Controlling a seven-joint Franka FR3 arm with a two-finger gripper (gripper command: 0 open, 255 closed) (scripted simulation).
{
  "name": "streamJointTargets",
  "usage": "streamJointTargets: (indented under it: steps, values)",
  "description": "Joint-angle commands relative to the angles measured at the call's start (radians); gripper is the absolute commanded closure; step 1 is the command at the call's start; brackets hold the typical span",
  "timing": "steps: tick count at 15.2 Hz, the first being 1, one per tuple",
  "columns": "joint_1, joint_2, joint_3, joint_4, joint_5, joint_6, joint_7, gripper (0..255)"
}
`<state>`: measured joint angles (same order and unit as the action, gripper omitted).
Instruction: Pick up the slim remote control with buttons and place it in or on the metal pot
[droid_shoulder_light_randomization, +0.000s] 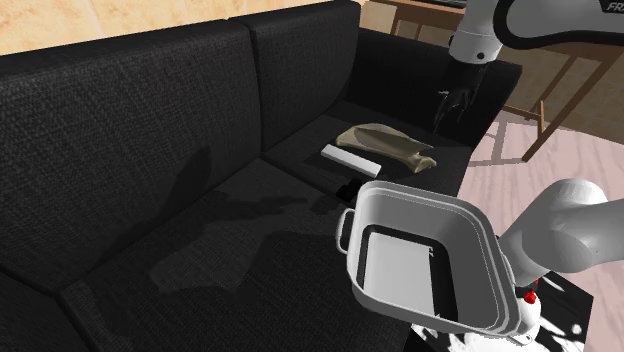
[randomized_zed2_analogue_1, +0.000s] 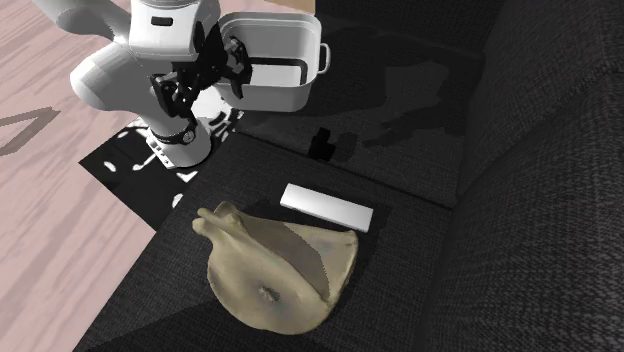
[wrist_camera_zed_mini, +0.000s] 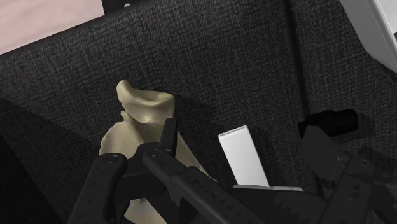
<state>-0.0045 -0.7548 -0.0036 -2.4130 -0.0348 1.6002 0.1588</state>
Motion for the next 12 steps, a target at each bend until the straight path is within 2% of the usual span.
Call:
streamJointTargets:
  steps: [1,6,12]
  values:
    - [0.000,0.000,0.000,0.000,0.000,0.000,0.000,0]
    - [0.020,0.141,-0.013,-0.023,0.001,0.180,-0.047,0]
    - [0.045,0.342,-0.023,-0.002,0.010,0.378,-0.105,0]
